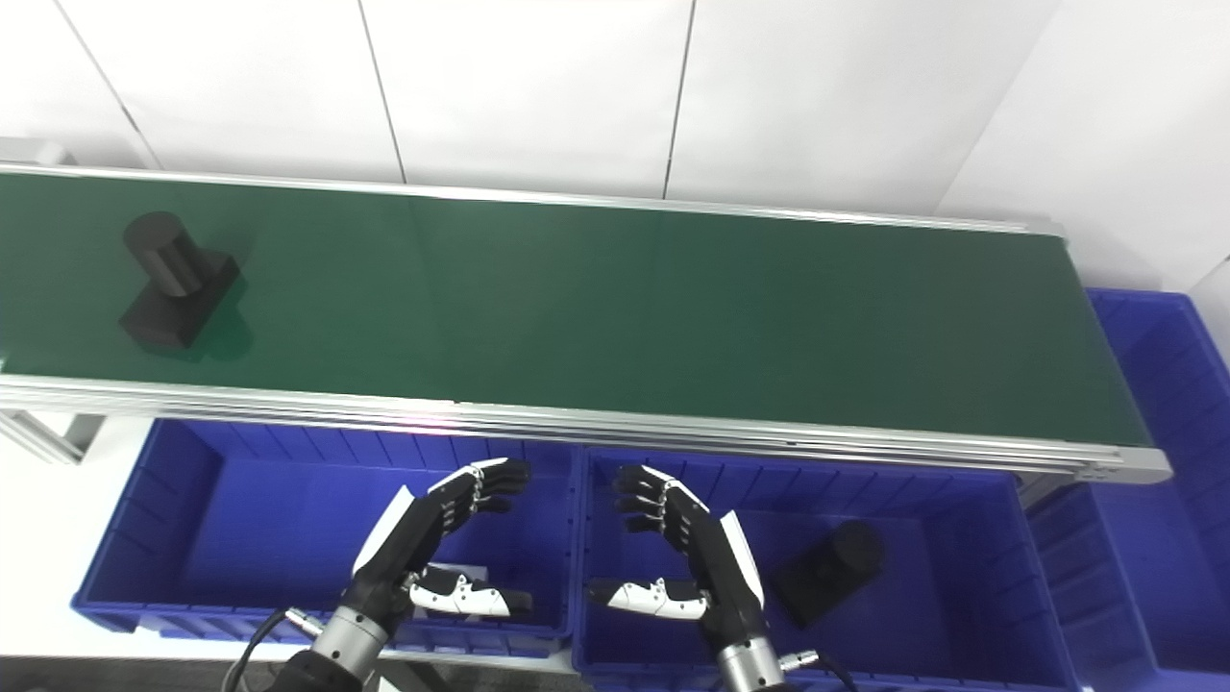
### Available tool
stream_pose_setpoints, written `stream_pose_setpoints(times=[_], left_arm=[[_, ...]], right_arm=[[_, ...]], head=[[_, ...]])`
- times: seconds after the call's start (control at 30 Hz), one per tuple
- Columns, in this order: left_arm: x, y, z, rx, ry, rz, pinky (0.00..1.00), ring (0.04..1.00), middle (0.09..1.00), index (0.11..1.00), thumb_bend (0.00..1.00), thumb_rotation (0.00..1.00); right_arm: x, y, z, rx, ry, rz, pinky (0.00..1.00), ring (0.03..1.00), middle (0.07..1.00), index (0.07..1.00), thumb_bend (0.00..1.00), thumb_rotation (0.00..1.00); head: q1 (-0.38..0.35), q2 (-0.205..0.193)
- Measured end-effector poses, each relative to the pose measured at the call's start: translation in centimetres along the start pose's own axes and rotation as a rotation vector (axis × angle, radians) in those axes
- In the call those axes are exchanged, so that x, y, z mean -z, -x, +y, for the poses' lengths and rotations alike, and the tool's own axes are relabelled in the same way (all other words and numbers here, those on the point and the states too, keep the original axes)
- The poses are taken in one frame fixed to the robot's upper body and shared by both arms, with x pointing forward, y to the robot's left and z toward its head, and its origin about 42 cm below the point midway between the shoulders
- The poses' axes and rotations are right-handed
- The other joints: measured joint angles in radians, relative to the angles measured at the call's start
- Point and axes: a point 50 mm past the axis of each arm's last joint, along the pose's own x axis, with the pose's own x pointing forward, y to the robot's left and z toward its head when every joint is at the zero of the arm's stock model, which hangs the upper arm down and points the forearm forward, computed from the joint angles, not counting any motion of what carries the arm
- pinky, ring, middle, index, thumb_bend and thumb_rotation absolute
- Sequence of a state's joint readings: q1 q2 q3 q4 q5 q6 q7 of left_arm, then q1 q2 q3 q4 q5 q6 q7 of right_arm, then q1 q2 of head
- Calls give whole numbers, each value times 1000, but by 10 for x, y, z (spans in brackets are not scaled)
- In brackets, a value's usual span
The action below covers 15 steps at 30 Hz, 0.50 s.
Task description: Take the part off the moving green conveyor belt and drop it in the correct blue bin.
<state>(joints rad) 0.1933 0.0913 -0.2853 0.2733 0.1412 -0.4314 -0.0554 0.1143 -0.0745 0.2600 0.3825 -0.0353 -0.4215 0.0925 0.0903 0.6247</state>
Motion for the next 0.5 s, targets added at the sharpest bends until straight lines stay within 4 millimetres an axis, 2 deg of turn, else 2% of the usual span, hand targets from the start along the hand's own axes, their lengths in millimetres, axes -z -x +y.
stream_pose_setpoints(times=[0.07, 0.13, 0.17, 0.3, 0.37, 0.5], left_arm=[[3, 0, -3, 5, 2, 9, 755, 801, 809, 779, 921, 140], [7, 0, -6, 7, 3, 26, 751, 798, 808, 778, 919, 132], [8, 0, -7, 7, 2, 30, 750, 797, 807, 777, 919, 130], [14, -2, -11, 6, -17, 47, 728, 786, 799, 776, 931, 154], [16, -4, -13, 7, -24, 56, 721, 781, 795, 772, 938, 153], [18, -7, -16, -1, -30, 57, 703, 769, 785, 760, 956, 146]], right_arm=[[5, 2, 0, -1, 1, 18, 665, 731, 777, 784, 954, 269], [10, 3, -1, -1, 1, 39, 666, 730, 776, 780, 955, 270], [12, 4, -1, -1, 1, 46, 666, 730, 776, 780, 955, 270], [18, 3, -5, -4, 5, 73, 664, 731, 777, 776, 967, 279], [21, 1, -6, -5, 7, 85, 658, 727, 773, 771, 969, 268], [25, 0, -8, -3, 2, 101, 643, 719, 764, 761, 980, 251]], head=[[2, -5], [18, -49], [19, -49], [42, -111], [42, -111], [51, -146]])
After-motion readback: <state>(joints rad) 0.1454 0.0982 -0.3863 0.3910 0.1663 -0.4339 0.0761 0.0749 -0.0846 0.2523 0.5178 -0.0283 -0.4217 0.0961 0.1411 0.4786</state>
